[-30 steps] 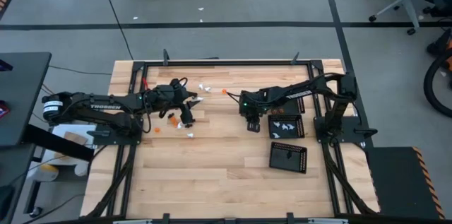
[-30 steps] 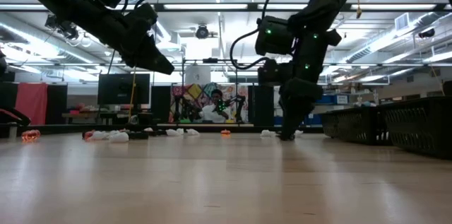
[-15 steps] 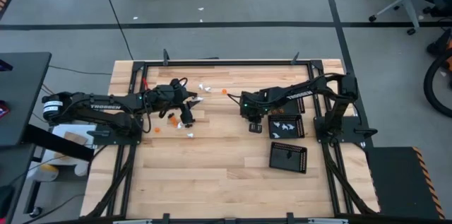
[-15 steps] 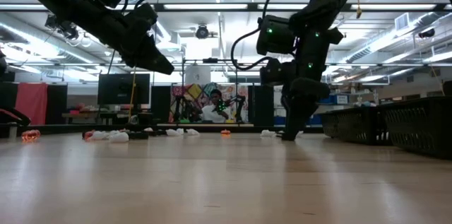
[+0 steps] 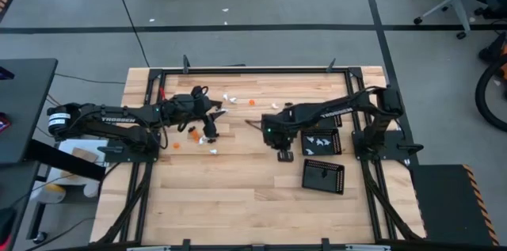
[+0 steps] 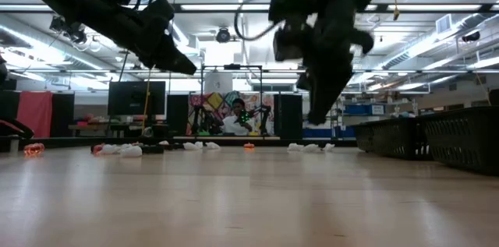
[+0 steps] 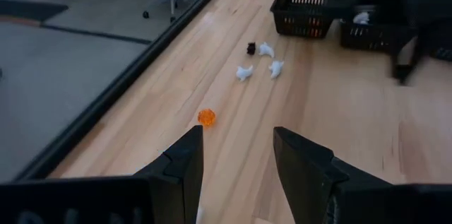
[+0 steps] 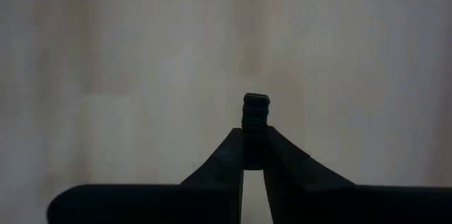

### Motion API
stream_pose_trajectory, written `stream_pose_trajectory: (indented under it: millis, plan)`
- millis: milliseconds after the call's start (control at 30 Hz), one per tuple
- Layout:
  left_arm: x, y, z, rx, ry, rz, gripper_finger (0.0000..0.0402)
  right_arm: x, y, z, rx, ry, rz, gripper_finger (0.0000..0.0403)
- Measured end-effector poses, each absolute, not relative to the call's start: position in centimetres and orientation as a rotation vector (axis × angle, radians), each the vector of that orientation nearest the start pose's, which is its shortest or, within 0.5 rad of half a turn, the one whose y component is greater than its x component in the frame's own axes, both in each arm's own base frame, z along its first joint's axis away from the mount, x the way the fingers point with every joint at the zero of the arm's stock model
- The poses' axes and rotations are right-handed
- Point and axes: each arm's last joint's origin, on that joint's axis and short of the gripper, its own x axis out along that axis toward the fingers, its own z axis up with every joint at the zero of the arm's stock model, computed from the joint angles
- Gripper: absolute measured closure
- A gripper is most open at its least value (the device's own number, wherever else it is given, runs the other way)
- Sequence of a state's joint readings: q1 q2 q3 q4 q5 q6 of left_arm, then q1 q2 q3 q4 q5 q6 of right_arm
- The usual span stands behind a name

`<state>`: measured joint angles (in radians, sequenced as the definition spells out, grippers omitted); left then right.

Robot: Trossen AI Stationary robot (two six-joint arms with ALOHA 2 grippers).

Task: Sort Halloween decoration
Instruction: Put the black skeleton toy into the bottom black bin, then put the white ghost toy into the center black bin

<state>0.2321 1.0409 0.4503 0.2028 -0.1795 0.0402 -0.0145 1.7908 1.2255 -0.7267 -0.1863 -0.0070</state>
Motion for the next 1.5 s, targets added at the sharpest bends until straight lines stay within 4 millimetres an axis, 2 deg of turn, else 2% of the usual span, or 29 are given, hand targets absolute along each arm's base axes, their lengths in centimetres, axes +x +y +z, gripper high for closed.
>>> stream_pose_trajectory:
  millis: [200, 467, 667, 800, 1033, 1167, 1333, 1500]
  plan:
    - [20.8, 5.5, 21.4, 0.092, 0.342, 0.393, 0.0244, 33.0, 3.7, 21.0, 0.223, 1.41, 0.241, 0.036]
    - [21.1, 5.5, 22.8, 0.17, 0.209, 0.396, 0.0244, 29.1, 7.1, 24.3, 0.373, 1.493, 0.101, 0.0359]
    - [21.2, 5.6, 23.4, 0.193, 0.155, 0.399, 0.0244, 26.6, 8.6, 23.9, 0.495, 1.552, 0.01, 0.0356]
    - [21.2, 5.6, 23.7, 0.222, 0.128, 0.4, 0.0244, 25.7, 9.2, 23.0, 0.546, 1.599, -0.039, 0.0337]
    - [21.3, 5.6, 24.0, 0.227, 0.103, 0.403, 0.0244, 25.3, 9.3, 22.4, 0.568, 1.624, -0.078, 0.0292]
    - [21.2, 5.6, 23.9, 0.222, 0.109, 0.402, 0.0244, 25.6, 8.6, 22.5, 0.601, 1.632, -0.046, 0.0272]
    - [21.2, 5.5, 23.5, 0.168, 0.141, 0.4, 0.0244, 26.8, 7.0, 23.5, 0.501, 1.518, -0.046, 0.0271]
    - [21.1, 5.5, 22.7, 0.089, 0.209, 0.399, 0.0244, 28.3, 4.0, 24.2, 0.352, 1.369, -0.138, 0.0277]
